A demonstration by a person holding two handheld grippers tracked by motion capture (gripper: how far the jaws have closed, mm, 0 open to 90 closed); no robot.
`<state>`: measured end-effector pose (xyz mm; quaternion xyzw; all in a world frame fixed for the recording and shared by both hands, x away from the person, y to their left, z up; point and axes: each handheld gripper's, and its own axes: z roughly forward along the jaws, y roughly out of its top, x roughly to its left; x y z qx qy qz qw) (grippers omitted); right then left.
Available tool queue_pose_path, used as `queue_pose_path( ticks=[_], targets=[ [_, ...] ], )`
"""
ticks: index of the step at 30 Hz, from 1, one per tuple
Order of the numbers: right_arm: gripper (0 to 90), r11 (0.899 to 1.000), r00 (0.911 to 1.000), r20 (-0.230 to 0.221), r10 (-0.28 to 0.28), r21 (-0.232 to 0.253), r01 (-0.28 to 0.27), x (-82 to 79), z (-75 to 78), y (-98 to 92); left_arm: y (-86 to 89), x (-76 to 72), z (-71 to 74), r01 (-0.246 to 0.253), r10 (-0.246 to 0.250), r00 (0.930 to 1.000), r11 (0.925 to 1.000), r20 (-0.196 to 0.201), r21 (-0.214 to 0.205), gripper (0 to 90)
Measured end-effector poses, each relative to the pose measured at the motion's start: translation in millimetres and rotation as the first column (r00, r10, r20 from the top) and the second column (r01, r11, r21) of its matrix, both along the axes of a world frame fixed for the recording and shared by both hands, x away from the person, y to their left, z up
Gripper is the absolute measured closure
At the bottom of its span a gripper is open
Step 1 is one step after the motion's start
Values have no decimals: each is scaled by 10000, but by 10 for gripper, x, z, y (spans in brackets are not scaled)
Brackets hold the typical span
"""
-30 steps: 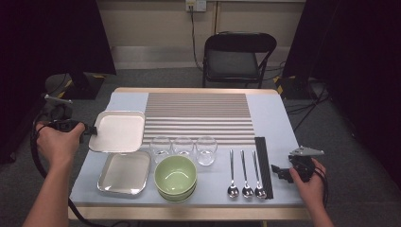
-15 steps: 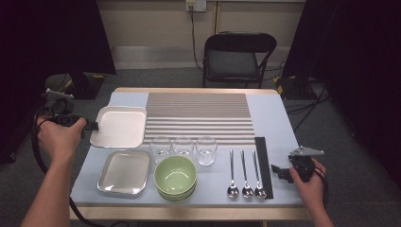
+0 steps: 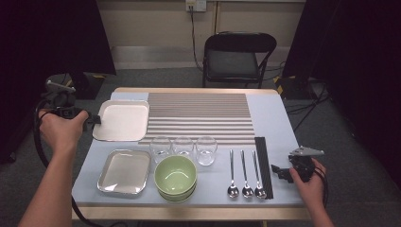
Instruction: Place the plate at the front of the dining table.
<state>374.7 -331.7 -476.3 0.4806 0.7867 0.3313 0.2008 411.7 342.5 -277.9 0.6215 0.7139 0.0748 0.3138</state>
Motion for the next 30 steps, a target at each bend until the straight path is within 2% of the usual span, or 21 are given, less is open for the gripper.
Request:
queue_pose_path(
  ticks=[5,11,13,16,24,25,30],
  targets=[
    [127,10000,10000,-3,-10,7,10,0,0,0,-39,32,20,-135,137,9996,9999,231,-101,893],
    [127,10000,10000,1,-12,4,12,1,0,1,-91,73,69,-73,75,9996,9999,256,-102,893],
    [127,10000,10000,8,-10,3,10,1,-1,1,-111,87,93,-62,60,9997,10000,246,52,893],
    [127,10000,10000,10,-5,4,5,1,-1,0,-141,106,114,-41,39,9995,10000,320,69,893],
    [128,10000,10000,25,7,-5,-7,2,-2,-1,-245,172,127,76,-77,9992,10000,383,24,893],
    [127,10000,10000,26,9,-3,-9,2,-2,-1,-254,180,128,94,-99,9991,9999,401,113,893],
    [128,10000,10000,18,2,1,-2,2,-2,0,-318,225,116,43,-39,9989,10000,465,-81,893]
  ],
)
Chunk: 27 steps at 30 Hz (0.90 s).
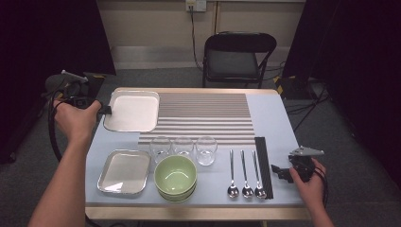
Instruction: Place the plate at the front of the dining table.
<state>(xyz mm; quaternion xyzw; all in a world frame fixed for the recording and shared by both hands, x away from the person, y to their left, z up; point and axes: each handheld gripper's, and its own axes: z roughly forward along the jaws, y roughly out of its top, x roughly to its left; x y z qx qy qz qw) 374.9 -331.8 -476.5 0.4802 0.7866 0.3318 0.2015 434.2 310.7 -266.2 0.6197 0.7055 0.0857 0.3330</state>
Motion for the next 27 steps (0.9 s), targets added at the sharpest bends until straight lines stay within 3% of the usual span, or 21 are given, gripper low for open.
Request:
queue_pose_path(
  ticks=[3,17,21,27],
  targets=[
    [128,10000,10000,1,-3,5,3,0,0,0,-25,25,-5,76,-76,10000,9999,12,-93,893],
    [127,10000,10000,9,6,-1,-6,0,0,0,-188,128,-49,211,-214,9996,9996,184,210,893],
    [127,10000,10000,9,6,0,-6,0,0,-1,-219,157,-65,320,-319,9992,9995,227,-34,893],
    [127,10000,10000,8,6,-2,-6,0,0,-1,-290,199,-50,377,-377,9992,9993,145,27,893]
  ],
)
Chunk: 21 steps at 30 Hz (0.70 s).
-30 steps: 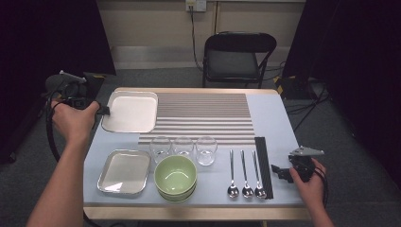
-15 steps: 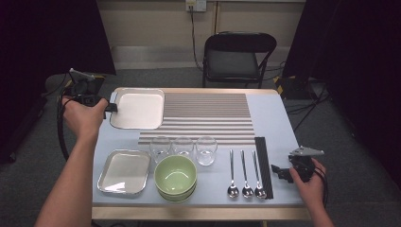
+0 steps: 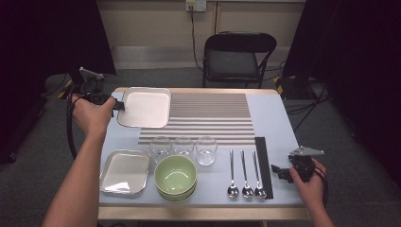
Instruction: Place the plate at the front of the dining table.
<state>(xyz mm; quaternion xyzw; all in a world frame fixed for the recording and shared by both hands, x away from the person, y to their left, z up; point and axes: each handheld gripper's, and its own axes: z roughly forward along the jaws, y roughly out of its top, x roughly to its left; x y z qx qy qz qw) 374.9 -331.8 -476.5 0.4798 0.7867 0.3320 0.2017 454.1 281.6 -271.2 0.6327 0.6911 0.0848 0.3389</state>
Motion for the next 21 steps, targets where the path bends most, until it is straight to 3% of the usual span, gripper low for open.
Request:
queue_pose_path(
  ticks=[21],
  targets=[
    [127,10000,10000,14,-12,-18,12,-1,0,1,-154,115,10,168,-168,9999,9997,-27,-186,894]
  ],
)
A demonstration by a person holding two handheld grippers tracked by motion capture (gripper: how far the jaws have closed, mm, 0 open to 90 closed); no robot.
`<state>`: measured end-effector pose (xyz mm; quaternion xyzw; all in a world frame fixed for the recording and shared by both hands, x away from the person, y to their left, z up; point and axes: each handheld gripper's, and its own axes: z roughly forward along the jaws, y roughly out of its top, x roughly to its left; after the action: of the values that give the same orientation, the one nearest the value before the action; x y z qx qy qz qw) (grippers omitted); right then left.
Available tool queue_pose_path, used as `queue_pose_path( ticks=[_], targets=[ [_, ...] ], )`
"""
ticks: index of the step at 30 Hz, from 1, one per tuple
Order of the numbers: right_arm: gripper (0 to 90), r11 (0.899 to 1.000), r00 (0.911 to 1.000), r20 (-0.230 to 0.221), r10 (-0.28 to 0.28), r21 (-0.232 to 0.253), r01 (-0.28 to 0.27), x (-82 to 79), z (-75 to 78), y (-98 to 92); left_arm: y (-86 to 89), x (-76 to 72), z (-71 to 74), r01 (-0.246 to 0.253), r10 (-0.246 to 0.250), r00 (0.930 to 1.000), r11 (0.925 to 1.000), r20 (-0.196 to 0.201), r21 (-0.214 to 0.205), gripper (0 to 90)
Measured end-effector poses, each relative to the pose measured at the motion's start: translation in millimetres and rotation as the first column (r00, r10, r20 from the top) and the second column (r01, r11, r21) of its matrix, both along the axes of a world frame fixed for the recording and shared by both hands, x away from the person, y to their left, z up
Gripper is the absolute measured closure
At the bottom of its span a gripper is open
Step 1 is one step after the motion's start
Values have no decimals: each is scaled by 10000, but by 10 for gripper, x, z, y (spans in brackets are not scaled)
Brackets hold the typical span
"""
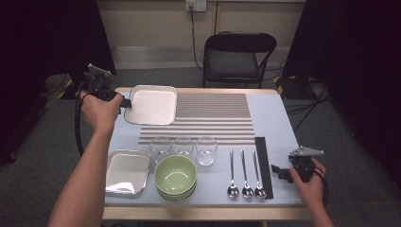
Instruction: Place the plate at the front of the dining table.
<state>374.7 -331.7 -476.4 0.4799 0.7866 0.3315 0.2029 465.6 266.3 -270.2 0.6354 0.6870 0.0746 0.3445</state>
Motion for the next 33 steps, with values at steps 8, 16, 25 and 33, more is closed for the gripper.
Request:
queue_pose_path(
  ticks=[8,16,25,33],
  targets=[
    [127,10000,10000,16,11,-15,-11,0,0,-1,-75,49,13,46,-45,9999,9999,-103,95,894],
    [127,10000,10000,32,8,-27,-8,0,-1,-1,-154,113,14,20,-19,9999,10000,-166,57,894],
    [127,10000,10000,20,9,-15,-9,0,-1,-1,-226,162,15,111,-111,9998,9999,-147,-49,894],
    [127,10000,10000,32,10,-25,-10,1,-1,-1,-263,189,15,15,-19,9998,9998,-176,-197,894]
  ],
)
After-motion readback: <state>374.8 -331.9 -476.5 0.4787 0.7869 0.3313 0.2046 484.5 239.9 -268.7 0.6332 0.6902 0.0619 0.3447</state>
